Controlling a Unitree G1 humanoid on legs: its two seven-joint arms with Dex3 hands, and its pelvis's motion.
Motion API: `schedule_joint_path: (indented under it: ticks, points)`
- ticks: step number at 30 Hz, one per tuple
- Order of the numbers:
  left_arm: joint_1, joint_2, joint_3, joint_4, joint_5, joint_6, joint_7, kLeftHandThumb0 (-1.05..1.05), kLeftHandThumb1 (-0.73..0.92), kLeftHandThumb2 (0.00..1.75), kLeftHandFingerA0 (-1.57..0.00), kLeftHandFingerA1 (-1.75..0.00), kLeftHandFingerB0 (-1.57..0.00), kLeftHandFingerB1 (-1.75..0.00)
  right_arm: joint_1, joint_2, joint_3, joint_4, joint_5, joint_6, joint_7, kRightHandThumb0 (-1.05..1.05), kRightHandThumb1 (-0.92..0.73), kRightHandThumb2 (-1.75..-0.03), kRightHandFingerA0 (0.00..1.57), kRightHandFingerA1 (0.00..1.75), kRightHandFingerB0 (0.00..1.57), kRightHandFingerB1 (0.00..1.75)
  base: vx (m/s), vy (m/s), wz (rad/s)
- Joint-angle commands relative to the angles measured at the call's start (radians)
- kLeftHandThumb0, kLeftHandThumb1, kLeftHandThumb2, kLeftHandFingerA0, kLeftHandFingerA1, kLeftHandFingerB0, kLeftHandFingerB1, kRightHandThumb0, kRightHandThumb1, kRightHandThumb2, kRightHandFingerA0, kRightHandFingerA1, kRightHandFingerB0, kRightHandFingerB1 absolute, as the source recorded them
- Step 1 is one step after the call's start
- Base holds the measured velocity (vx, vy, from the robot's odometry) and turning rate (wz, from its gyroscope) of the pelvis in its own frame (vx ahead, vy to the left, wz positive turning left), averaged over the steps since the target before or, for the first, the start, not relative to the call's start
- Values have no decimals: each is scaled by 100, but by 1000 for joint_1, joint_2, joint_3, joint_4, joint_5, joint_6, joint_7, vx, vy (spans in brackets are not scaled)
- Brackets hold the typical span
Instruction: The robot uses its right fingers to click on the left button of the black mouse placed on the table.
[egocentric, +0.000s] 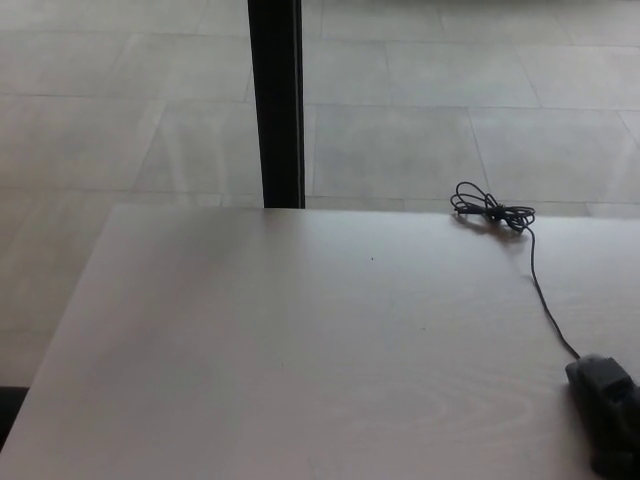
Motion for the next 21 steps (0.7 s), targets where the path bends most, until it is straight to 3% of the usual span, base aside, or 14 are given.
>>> schedule_joint_path:
  ticks: [1,3,4,5,6,7,8,9,10,12,13,15,17,21]
  points:
    - [0,21,-6,5,-3,-12,2,-81,92,78,-60,-53,-44,-41,85,15,30,76,21,-33,63,-88,-91,-68,26,63,43,40,0,0,0]
    - [-5,17,2,0,-13,-12,6,-82,92,76,-63,-57,-46,-42,90,21,12,111,47,-56,13,-87,-89,-67,31,66,47,40,0,0,0]
    - [-5,18,4,-1,-16,-12,1,-81,92,76,-62,-57,-46,-43,91,23,5,133,60,-82,-20,-86,-84,-70,53,156,51,42,0,0,0]
    - [-4,18,0,-3,-11,-17,3,-82,92,77,-61,-56,-46,-42,96,24,-1,145,69,-86,-22,-88,-88,-67,32,105,47,44,0,0,0]
    - [-3,18,-3,-6,-7,-19,3,-89,81,90,-57,-61,-42,-48,100,25,-2,149,70,-81,-18,-89,-90,-67,34,87,46,44,0,0,0]
    - [-2,18,-7,-9,-3,-21,5,-82,92,79,-61,-55,-46,-42,103,28,0,154,66,-77,-18,-89,-89,-68,35,81,45,44,0,0,0]
    - [-1,18,-12,-11,2,-23,9,-82,92,79,-61,-55,-46,-42,106,29,1,159,64,-78,-23,-89,-89,-68,35,81,45,44,0,0,0]
    - [-2,21,-12,-4,1,-20,1,-83,92,79,-58,-53,-44,-41,110,31,0,170,76,-103,-38,-88,-72,-117,65,114,40,56,0,0,0]
    - [-5,23,-13,-2,1,-18,1,-83,92,78,-61,-54,-45,-41,114,34,4,165,79,-101,-21,-89,-73,-118,89,134,41,57,0,0,0]
    - [-8,23,-22,0,8,-25,8,-85,92,78,-63,-56,-46,-42,115,34,22,165,57,-90,-17,-88,-74,-119,38,88,40,54,0,0,0]
    - [-5,22,-22,-6,5,-30,4,-84,92,78,-61,-57,-45,-45,111,34,30,161,48,-83,-9,-95,-73,-90,19,67,40,51,0,0,0]
    - [-10,24,-17,-7,-4,-17,7,-84,92,77,-61,-56,-46,-44,100,34,41,151,43,-73,31,-91,-92,-69,18,63,42,43,0,0,0]
    - [-15,26,-13,-5,-8,-8,14,-83,92,77,-62,-54,-48,-42,95,33,42,149,43,-74,35,-90,-92,-68,30,78,43,42,0,0,0]
    - [-19,31,-13,1,-6,-16,16,-83,92,78,-65,-58,-47,-45,80,22,53,140,25,-79,18,-90,-92,-69,21,67,44,43,0,0,0]
